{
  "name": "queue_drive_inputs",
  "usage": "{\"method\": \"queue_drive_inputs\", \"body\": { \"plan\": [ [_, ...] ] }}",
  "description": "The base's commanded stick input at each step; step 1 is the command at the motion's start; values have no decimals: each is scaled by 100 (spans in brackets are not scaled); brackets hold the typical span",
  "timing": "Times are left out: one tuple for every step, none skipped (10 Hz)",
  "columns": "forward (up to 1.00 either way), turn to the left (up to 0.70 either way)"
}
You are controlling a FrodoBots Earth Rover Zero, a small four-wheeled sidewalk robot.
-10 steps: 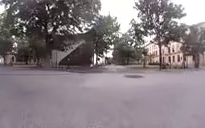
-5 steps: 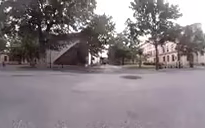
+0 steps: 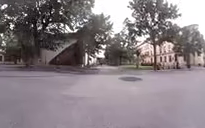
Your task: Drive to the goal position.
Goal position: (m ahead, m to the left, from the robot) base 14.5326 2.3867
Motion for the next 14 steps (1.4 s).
{"method": "queue_drive_inputs", "body": {
  "plan": [
    [70,0],
    [70,0],
    [70,0],
    [70,0],
    [70,0],
    [70,0],
    [70,0],
    [70,0],
    [70,0],
    [70,0],
    [70,0],
    [70,0],
    [70,0],
    [70,0]
  ]
}}
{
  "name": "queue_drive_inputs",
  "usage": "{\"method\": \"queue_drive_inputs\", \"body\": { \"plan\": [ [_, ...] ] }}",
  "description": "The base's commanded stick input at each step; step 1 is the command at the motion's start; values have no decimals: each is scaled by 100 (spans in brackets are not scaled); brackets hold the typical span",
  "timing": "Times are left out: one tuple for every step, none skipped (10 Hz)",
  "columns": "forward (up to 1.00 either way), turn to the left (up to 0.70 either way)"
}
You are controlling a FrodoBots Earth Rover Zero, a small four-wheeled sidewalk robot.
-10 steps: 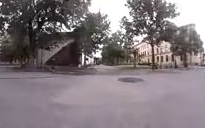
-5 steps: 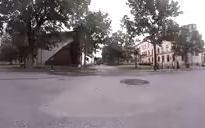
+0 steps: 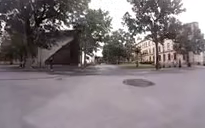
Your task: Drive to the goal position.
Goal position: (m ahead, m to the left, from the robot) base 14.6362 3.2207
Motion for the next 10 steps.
{"method": "queue_drive_inputs", "body": {
  "plan": [
    [70,0],
    [70,0],
    [70,0],
    [70,-3],
    [70,-16],
    [70,-28],
    [70,-14],
    [70,0],
    [70,0],
    [70,0]
  ]
}}
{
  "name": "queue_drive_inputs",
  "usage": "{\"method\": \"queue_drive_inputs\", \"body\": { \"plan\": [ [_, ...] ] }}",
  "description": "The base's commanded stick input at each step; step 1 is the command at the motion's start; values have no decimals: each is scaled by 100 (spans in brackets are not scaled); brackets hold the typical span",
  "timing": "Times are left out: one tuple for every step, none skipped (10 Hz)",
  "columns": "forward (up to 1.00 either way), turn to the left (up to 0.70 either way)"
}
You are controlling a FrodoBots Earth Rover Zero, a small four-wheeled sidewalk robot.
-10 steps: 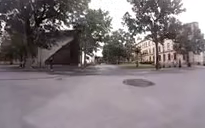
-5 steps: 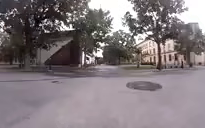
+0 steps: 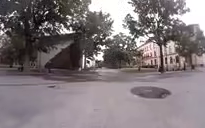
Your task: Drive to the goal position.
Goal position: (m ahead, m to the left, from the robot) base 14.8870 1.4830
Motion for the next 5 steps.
{"method": "queue_drive_inputs", "body": {
  "plan": [
    [70,0],
    [70,0],
    [70,0],
    [70,0],
    [70,-13]
  ]
}}
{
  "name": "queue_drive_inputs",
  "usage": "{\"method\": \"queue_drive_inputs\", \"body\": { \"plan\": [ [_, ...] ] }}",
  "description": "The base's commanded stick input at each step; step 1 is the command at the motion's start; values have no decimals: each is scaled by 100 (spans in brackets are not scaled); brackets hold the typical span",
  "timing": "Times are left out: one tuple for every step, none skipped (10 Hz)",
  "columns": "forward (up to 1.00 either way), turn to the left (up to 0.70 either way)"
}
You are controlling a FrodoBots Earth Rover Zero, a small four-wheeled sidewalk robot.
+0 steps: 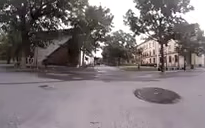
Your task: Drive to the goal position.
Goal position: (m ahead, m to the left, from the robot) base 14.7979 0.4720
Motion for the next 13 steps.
{"method": "queue_drive_inputs", "body": {
  "plan": [
    [70,-28],
    [70,-23],
    [70,0],
    [70,0],
    [70,0],
    [70,0],
    [70,0],
    [70,0],
    [70,0],
    [70,0],
    [70,0],
    [70,0],
    [70,0]
  ]
}}
